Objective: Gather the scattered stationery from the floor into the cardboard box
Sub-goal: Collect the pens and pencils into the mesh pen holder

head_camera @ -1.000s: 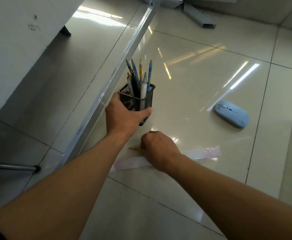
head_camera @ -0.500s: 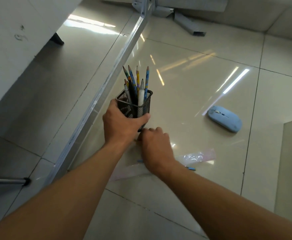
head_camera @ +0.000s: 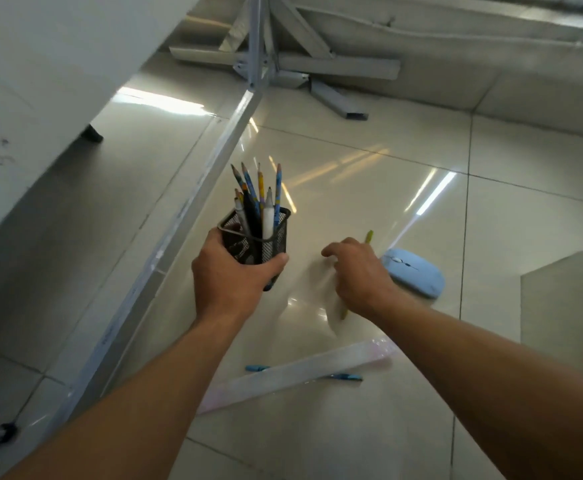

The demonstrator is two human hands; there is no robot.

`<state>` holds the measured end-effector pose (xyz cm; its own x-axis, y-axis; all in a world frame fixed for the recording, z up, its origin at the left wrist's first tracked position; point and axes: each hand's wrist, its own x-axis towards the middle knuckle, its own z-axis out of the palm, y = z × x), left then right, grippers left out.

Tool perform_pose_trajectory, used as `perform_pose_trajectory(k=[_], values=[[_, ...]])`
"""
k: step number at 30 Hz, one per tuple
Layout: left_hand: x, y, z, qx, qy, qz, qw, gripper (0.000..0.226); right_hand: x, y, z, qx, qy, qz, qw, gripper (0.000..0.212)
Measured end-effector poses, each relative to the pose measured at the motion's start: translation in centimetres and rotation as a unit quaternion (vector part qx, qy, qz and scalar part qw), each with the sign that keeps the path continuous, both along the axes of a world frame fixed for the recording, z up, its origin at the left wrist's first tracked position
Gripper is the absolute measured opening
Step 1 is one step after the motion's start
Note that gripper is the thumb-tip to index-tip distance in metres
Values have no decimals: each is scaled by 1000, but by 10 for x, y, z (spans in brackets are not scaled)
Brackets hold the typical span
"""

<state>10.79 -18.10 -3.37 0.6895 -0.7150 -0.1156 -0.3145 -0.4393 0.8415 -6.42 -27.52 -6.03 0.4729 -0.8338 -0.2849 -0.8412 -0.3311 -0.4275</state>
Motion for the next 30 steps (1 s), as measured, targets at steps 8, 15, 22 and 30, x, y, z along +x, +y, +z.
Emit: perform_pose_trajectory(k=[8,15,22,30], values=[[-3,15,-12,18,-22,-23,999,76,-39,-9,8,-90,106,236,962,44],[-12,24,-15,28,-9,-20,999,71,-54,0,-18,-163,84,260,948,26],[-14,15,-14,21,8,-7,1000,71,-22,-14,31,-210,-210,-20,955,33],[-21,-8,2,-7,-1,-29,1000,72,50,-28,116,-140,-416,-87,894,16]])
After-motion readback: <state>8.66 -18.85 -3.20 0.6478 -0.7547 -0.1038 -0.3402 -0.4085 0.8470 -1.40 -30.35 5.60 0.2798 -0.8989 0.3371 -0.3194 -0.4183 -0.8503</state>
